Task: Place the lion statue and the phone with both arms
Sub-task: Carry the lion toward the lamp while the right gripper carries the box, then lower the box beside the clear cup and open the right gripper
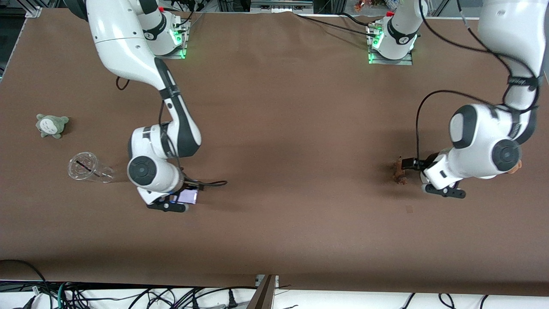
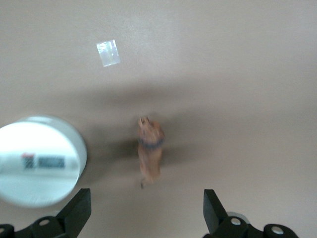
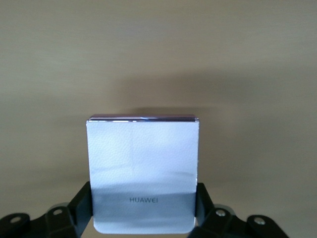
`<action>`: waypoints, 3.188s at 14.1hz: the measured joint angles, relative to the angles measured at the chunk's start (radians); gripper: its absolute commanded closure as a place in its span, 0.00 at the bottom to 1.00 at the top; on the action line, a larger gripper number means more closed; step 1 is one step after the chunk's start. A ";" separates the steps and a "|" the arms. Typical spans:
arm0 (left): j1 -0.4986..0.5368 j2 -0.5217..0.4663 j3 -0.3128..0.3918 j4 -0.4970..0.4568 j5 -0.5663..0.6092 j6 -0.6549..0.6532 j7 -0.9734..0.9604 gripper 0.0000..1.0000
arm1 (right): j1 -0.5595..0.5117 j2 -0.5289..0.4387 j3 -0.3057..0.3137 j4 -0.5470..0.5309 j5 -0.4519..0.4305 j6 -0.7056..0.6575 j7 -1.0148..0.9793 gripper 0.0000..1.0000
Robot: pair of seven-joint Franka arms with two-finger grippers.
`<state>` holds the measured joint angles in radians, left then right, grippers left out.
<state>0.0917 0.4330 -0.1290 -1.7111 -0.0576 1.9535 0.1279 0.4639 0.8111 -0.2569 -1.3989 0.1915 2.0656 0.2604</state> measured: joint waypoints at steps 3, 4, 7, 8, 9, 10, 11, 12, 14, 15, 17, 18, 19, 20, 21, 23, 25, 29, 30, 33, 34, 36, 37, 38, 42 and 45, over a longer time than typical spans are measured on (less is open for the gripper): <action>0.000 -0.089 -0.002 0.037 -0.007 -0.128 -0.015 0.00 | -0.003 -0.001 -0.067 -0.006 0.000 -0.068 -0.114 0.80; 0.000 -0.118 -0.002 0.047 -0.013 -0.153 -0.030 0.00 | -0.006 -0.003 -0.078 -0.015 0.000 -0.079 -0.140 0.80; -0.001 -0.239 -0.005 0.068 -0.006 -0.253 -0.050 0.00 | -0.037 -0.021 -0.089 -0.049 0.000 -0.083 -0.234 0.80; 0.000 -0.289 -0.005 0.069 0.016 -0.284 -0.053 0.00 | -0.054 -0.025 -0.090 -0.057 0.000 -0.084 -0.261 0.80; 0.000 -0.337 -0.005 0.069 0.038 -0.308 -0.055 0.00 | -0.069 -0.030 -0.090 -0.066 0.000 -0.084 -0.281 0.80; 0.000 -0.380 -0.004 0.069 0.056 -0.323 -0.057 0.00 | -0.081 -0.036 -0.090 -0.077 0.000 -0.084 -0.296 0.80; 0.002 -0.412 -0.001 0.071 0.063 -0.327 -0.056 0.00 | -0.090 -0.040 -0.091 -0.086 0.000 -0.084 -0.311 0.80; 0.005 -0.432 0.006 0.083 0.066 -0.327 -0.056 0.00 | -0.095 -0.043 -0.093 -0.094 0.000 -0.084 -0.321 0.80; 0.015 -0.442 0.022 0.144 0.066 -0.351 -0.056 0.00 | -0.098 -0.046 -0.100 -0.113 0.000 -0.081 -0.328 0.81; 0.018 -0.442 0.030 0.175 0.066 -0.364 -0.056 0.00 | -0.099 -0.046 -0.103 -0.129 0.000 -0.069 -0.330 0.81; 0.030 -0.442 0.039 0.215 0.066 -0.370 -0.056 0.00 | -0.098 -0.045 -0.106 -0.166 0.000 -0.025 -0.335 0.81; 0.038 -0.440 0.040 0.222 0.066 -0.369 -0.056 0.00 | -0.099 -0.045 -0.109 -0.180 0.000 -0.011 -0.337 0.81; 0.043 -0.436 0.044 0.224 0.066 -0.365 -0.056 0.00 | -0.099 -0.046 -0.113 -0.188 0.000 -0.005 -0.340 0.81; 0.049 -0.431 0.050 0.225 0.067 -0.358 -0.056 0.00 | -0.099 -0.046 -0.116 -0.190 0.000 -0.003 -0.342 0.81; 0.057 -0.426 0.054 0.225 0.067 -0.353 -0.056 0.00 | -0.098 -0.047 -0.122 -0.190 0.000 -0.003 -0.346 0.81; 0.067 -0.418 0.057 0.225 0.067 -0.337 -0.055 0.00 | -0.098 -0.050 -0.135 -0.192 0.000 -0.003 -0.360 0.81; 0.066 -0.402 0.054 0.225 0.067 -0.292 -0.055 0.00 | -0.099 -0.057 -0.146 -0.202 0.000 -0.003 -0.369 0.81; 0.062 -0.379 0.039 0.226 0.067 -0.244 -0.054 0.00 | -0.099 -0.064 -0.156 -0.219 0.000 0.012 -0.373 0.81; 0.061 -0.379 0.033 0.226 0.067 -0.251 -0.054 0.00 | -0.099 -0.064 -0.158 -0.225 0.000 0.020 -0.374 0.81; 0.061 -0.378 0.030 0.226 0.071 -0.294 -0.054 0.00 | -0.099 -0.064 -0.158 -0.247 0.000 0.051 -0.375 0.81; 0.063 -0.378 0.031 0.226 0.076 -0.299 -0.054 0.00 | -0.098 -0.064 -0.158 -0.253 0.000 0.053 -0.375 0.80; 0.064 -0.377 0.033 0.226 0.079 -0.303 -0.054 0.00 | -0.098 -0.064 -0.158 -0.257 0.000 0.056 -0.375 0.55; 0.064 -0.377 0.033 0.225 0.079 -0.304 -0.054 0.00 | -0.098 -0.064 -0.158 -0.259 0.000 0.056 -0.375 0.01; 0.064 -0.377 0.033 0.224 0.079 -0.306 -0.054 0.00 | -0.098 -0.064 -0.158 -0.260 0.000 0.057 -0.375 0.00; 0.064 -0.400 0.033 0.185 0.080 -0.314 -0.054 0.00 | -0.097 -0.073 -0.158 -0.249 0.000 0.058 -0.380 0.00; 0.066 -0.451 0.066 0.170 0.081 -0.349 -0.057 0.00 | -0.092 -0.090 -0.159 -0.155 -0.018 -0.051 -0.384 0.00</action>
<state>0.1581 -0.0183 -0.0626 -1.5416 0.0234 1.6049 0.0708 0.3718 0.7216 -0.4156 -1.5536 0.1731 2.0143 -0.1241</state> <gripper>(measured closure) 0.000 0.000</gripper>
